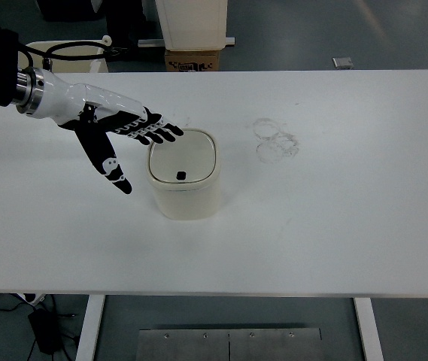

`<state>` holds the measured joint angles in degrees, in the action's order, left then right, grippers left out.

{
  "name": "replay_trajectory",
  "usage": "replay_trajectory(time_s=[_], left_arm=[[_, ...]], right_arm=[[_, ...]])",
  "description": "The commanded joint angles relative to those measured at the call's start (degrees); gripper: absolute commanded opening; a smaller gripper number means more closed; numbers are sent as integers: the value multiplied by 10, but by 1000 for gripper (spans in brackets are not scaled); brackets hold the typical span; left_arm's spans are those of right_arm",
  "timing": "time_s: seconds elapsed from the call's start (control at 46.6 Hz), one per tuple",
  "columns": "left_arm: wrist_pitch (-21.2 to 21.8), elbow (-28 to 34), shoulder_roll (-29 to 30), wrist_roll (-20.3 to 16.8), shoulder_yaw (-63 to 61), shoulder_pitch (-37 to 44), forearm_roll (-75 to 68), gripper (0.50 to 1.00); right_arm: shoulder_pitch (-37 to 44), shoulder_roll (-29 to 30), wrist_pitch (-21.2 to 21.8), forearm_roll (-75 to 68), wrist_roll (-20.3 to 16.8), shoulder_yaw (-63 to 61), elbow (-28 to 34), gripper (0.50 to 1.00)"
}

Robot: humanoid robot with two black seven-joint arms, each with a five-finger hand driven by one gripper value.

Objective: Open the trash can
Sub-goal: 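Reach the left hand over the cream trash can lid, then press the lid button with the left hand and lift the lid open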

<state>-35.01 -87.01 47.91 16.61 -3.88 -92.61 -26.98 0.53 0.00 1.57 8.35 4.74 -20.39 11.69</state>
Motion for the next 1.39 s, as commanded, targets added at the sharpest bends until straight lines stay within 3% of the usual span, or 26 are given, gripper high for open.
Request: replay_trajectory(time_s=[0.0,0.601,1.373], left_arm=[[0,0,-10,5,-1,0,0,1000],[19,18,-103,2,-24,4,3,1000],[30,18,-101,-3,-29,20,0,1000]], right_arm=[[0,0,0,-1,0,0,0,993],[0,0,0,0,0,0,0,993],[0,0,0,0,0,0,0,993]])
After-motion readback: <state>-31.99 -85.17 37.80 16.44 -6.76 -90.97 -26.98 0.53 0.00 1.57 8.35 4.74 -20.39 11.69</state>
